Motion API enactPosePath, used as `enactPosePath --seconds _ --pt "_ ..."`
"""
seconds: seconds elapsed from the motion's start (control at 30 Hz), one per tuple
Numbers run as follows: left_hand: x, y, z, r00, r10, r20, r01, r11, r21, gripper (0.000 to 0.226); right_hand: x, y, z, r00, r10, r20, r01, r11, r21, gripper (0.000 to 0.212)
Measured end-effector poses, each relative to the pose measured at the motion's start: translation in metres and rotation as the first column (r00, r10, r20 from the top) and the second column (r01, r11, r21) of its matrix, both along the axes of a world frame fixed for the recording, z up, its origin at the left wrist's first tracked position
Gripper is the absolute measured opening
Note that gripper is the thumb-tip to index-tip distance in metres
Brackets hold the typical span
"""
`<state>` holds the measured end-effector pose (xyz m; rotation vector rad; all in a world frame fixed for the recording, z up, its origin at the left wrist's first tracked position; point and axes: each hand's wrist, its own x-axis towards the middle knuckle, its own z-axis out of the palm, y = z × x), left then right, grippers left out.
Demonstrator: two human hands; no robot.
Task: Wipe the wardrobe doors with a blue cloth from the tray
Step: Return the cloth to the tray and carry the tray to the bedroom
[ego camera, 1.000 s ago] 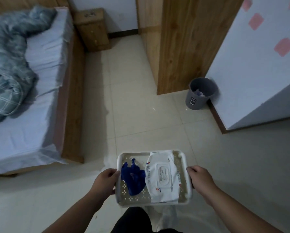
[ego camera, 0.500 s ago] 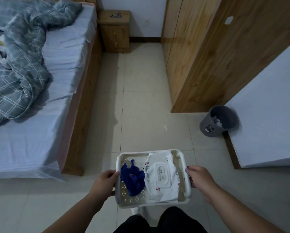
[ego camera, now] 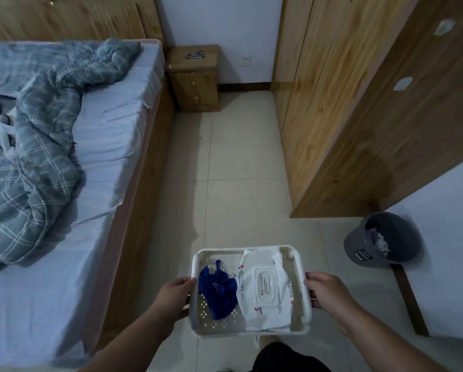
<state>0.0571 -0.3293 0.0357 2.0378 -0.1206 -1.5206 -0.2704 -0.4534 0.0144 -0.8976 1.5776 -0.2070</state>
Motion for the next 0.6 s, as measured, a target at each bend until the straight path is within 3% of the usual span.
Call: enactPosePath --seconds 0.4,0.6 --pt "0.078 -0.193 0.014 0.995 0.101 0.007 -0.100 0.994 -0.052 0.020 0.094 -0.219 0.015 0.990 0.127 -0.061 -0.131 0.988 -0.081 0.028" --pt "0.153 -0.286 0.000 0.997 0.077 -0.013 -0.078 0.993 -0.087 0.022 0.171 -0.314 0.009 0.990 0.093 -0.107 -0.103 0.990 -0.097 0.029"
